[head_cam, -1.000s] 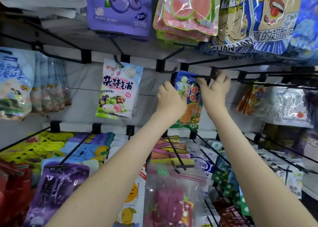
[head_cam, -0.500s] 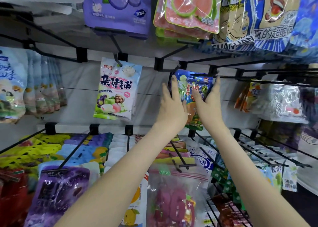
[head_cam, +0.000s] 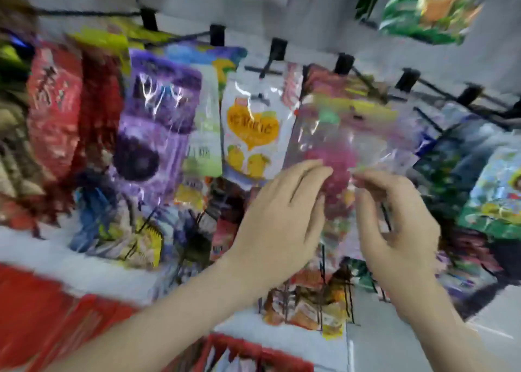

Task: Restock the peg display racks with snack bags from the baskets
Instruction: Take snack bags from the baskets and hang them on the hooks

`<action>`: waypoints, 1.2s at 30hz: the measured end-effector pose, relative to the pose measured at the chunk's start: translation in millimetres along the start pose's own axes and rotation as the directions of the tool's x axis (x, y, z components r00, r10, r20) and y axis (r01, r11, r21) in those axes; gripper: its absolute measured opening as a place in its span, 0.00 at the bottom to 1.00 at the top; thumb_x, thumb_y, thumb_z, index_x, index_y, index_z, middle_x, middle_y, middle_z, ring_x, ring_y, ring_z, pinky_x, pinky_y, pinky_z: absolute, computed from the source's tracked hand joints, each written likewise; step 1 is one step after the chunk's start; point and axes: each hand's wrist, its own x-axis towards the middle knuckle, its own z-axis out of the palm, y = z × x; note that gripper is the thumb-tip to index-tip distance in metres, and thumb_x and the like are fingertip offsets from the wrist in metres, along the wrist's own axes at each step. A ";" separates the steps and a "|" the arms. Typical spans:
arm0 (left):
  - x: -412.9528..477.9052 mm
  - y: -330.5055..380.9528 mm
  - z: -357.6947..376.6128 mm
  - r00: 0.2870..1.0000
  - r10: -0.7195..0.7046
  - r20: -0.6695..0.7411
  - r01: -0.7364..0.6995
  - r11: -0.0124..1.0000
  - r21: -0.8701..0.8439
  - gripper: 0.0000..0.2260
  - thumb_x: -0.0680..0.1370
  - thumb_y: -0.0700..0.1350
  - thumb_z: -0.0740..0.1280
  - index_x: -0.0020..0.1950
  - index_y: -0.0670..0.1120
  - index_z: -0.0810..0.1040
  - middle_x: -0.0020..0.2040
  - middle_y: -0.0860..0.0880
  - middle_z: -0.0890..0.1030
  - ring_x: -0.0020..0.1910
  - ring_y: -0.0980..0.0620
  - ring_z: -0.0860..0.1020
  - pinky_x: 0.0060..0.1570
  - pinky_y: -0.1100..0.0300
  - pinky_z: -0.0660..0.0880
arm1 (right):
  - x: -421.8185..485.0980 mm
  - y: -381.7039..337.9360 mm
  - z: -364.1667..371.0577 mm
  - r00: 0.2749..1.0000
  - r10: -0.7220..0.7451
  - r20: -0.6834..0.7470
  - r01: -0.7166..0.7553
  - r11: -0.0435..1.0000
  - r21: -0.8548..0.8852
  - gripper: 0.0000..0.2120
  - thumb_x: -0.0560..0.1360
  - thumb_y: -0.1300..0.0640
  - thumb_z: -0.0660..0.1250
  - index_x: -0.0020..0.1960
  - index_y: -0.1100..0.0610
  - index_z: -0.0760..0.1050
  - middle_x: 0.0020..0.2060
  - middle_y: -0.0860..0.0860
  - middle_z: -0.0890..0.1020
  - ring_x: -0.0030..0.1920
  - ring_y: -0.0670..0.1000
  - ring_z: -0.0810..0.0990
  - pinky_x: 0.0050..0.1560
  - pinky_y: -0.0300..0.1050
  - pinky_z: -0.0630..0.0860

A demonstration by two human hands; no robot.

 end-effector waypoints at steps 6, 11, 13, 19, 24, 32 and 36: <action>-256.5 -36.7 90.4 0.768 -0.560 0.310 0.552 0.825 0.121 0.18 0.73 0.41 0.56 0.60 0.42 0.76 0.52 0.43 0.78 0.49 0.50 0.73 0.51 0.61 0.69 | -271.8 83.2 76.7 0.626 0.408 0.664 -0.485 0.871 -0.078 0.17 0.75 0.58 0.60 0.60 0.40 0.70 0.51 0.48 0.75 0.45 0.43 0.75 0.53 0.39 0.74; -476.6 -60.1 185.2 0.321 -0.811 0.488 0.818 0.497 0.288 0.15 0.73 0.46 0.53 0.58 0.55 0.69 0.54 0.43 0.81 0.49 0.42 0.82 0.51 0.53 0.76 | -514.9 154.6 93.0 0.053 0.606 0.793 -0.587 0.662 -0.467 0.24 0.74 0.52 0.54 0.66 0.62 0.71 0.54 0.63 0.80 0.51 0.63 0.81 0.52 0.55 0.78; -511.7 -70.4 205.7 0.227 -0.837 0.497 0.898 0.377 0.226 0.13 0.75 0.43 0.58 0.56 0.54 0.75 0.49 0.40 0.83 0.45 0.43 0.82 0.50 0.57 0.73 | -573.0 173.8 103.8 -0.091 0.601 0.794 -0.508 0.658 -0.556 0.24 0.74 0.57 0.58 0.67 0.66 0.70 0.57 0.64 0.78 0.55 0.64 0.80 0.55 0.54 0.77; -687.9 -131.7 315.1 0.030 -0.808 0.588 0.838 0.341 0.426 0.19 0.77 0.42 0.56 0.67 0.45 0.75 0.63 0.37 0.76 0.61 0.38 0.75 0.59 0.50 0.73 | -694.3 228.4 228.1 -0.106 0.458 0.882 -0.329 0.821 -0.466 0.33 0.70 0.73 0.57 0.74 0.64 0.59 0.68 0.61 0.70 0.67 0.62 0.70 0.69 0.46 0.63; -768.8 -189.2 384.3 -0.162 -0.871 0.463 0.861 0.105 0.498 0.28 0.78 0.45 0.66 0.76 0.44 0.59 0.72 0.37 0.64 0.69 0.36 0.65 0.68 0.48 0.64 | -754.5 278.1 333.8 0.040 0.311 0.950 -0.327 0.902 -0.282 0.33 0.73 0.70 0.66 0.75 0.59 0.59 0.76 0.51 0.56 0.74 0.54 0.59 0.72 0.48 0.56; -781.5 -209.0 429.1 -0.328 -0.854 0.405 0.669 0.092 0.737 0.14 0.79 0.55 0.63 0.56 0.46 0.73 0.55 0.47 0.79 0.58 0.45 0.75 0.60 0.50 0.61 | -772.8 310.6 431.2 -0.173 0.286 0.942 -0.198 0.927 -0.318 0.35 0.76 0.50 0.67 0.77 0.52 0.54 0.71 0.53 0.64 0.73 0.54 0.59 0.72 0.52 0.49; -738.6 -190.8 405.8 -0.129 -0.899 0.419 0.795 0.159 0.586 0.09 0.80 0.47 0.62 0.59 0.48 0.74 0.56 0.48 0.76 0.61 0.46 0.70 0.60 0.48 0.58 | -740.6 308.0 423.0 -0.149 0.361 0.921 -0.377 0.840 -0.390 0.26 0.71 0.50 0.73 0.65 0.60 0.73 0.60 0.55 0.73 0.64 0.59 0.68 0.66 0.56 0.63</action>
